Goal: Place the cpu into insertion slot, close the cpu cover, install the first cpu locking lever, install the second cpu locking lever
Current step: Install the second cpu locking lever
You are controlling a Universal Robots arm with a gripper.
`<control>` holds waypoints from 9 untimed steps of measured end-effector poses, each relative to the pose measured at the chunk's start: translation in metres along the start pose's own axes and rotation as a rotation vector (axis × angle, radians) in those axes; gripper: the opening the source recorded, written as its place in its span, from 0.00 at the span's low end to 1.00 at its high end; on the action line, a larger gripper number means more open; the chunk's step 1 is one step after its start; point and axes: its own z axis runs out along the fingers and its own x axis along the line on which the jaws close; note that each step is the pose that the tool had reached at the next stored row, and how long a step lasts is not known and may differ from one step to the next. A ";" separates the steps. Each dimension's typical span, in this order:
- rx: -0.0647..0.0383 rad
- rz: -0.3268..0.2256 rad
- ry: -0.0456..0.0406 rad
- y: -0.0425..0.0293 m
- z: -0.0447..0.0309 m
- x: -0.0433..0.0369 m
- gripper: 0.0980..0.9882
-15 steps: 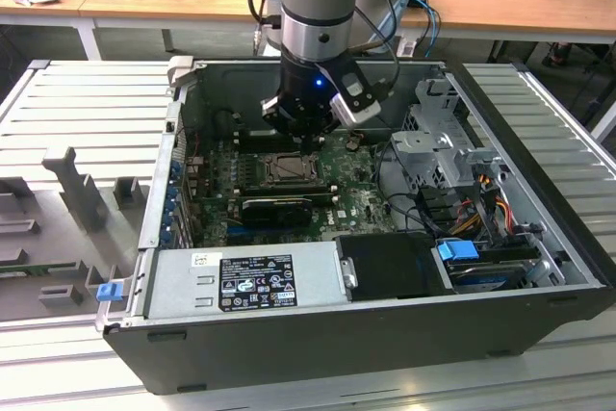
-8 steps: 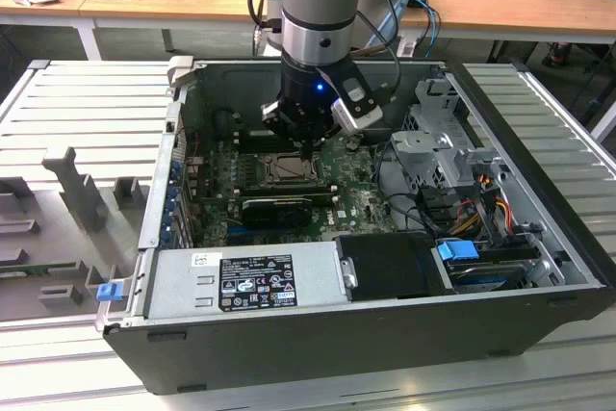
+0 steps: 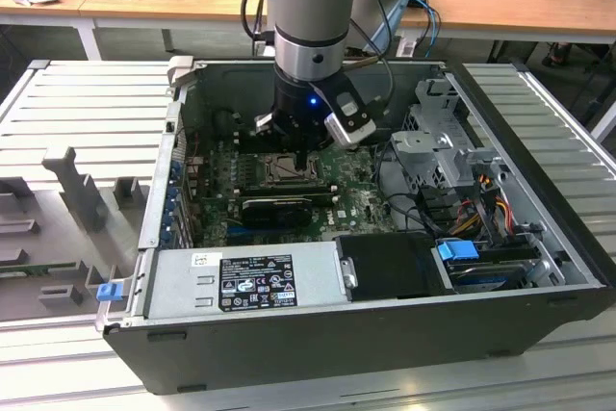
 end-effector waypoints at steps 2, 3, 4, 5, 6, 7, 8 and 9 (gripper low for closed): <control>-0.006 0.000 -0.0004 -0.0022 0.0004 0.0003 0.01; -0.021 0.000 -0.0017 -0.0034 0.0006 0.0004 0.01; -0.037 0.001 -0.0031 -0.0041 0.0009 0.0005 0.01; -0.050 0.001 -0.0041 -0.0047 0.0012 0.0005 0.01; -0.053 0.001 -0.0044 -0.0053 0.0014 0.0006 0.01; -0.054 0.001 -0.0045 -0.0060 0.0016 0.0007 0.01; -0.054 0.001 -0.0045 -0.0063 0.0016 0.0007 0.01; -0.054 0.001 -0.0044 -0.0065 0.0017 0.0007 0.01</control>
